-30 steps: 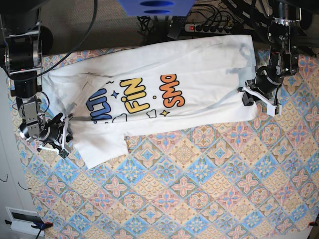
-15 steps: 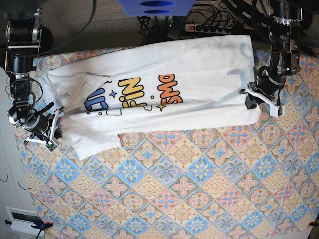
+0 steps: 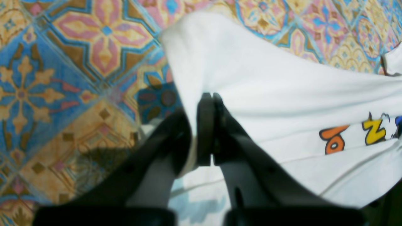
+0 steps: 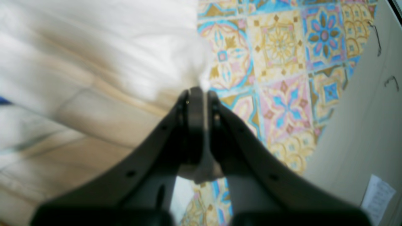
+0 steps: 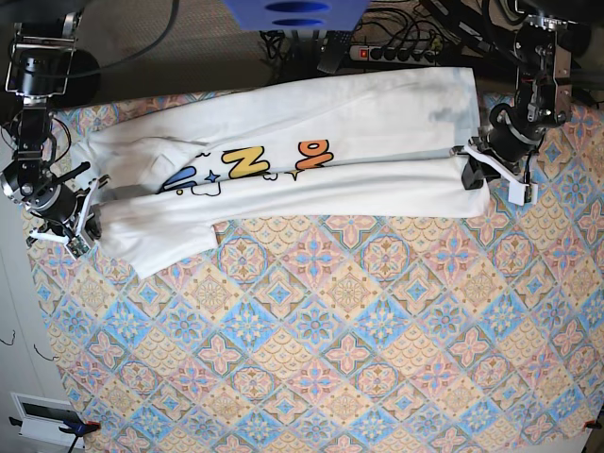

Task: Fold the T-shirt properly
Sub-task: 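Hold the shirt ends with both grippers and fold the side over the print, then regrasp the folded edge with the right gripper near the hem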

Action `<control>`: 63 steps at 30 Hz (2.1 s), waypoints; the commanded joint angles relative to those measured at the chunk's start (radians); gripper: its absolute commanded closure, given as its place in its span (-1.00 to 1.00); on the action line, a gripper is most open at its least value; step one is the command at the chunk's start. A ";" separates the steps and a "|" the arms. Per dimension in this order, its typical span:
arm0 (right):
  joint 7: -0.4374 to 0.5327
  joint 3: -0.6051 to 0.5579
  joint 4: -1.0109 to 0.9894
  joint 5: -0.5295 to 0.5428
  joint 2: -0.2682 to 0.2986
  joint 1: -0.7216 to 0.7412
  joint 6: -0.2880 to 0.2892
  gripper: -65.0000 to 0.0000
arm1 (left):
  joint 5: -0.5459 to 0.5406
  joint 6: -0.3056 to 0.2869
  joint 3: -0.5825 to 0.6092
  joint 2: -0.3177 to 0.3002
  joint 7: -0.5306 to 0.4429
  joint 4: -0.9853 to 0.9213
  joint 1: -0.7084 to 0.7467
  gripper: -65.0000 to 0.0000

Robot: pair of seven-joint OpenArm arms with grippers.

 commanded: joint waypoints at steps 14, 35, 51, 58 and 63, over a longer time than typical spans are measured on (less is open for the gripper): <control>0.016 0.026 0.035 0.011 0.026 -0.053 -0.009 0.99 | 0.013 -0.004 -0.007 -0.035 -0.014 0.011 0.124 1.00; 0.011 -0.084 -0.114 0.009 0.025 -0.045 -0.009 0.81 | 0.187 -0.005 -0.002 -0.040 0.058 0.019 0.141 0.75; 0.010 -0.083 -0.115 0.009 0.023 -0.044 -0.009 0.64 | 0.069 -0.005 -0.080 -0.060 0.214 0.080 0.143 0.35; 0.010 -0.083 -0.115 0.009 0.022 0.002 -0.009 0.64 | 0.070 -0.005 -0.116 -0.061 0.314 0.080 0.144 0.34; 0.010 -0.083 -0.112 0.009 0.022 0.002 -0.009 0.64 | 0.073 -0.005 -0.114 -0.061 0.320 0.079 0.143 0.34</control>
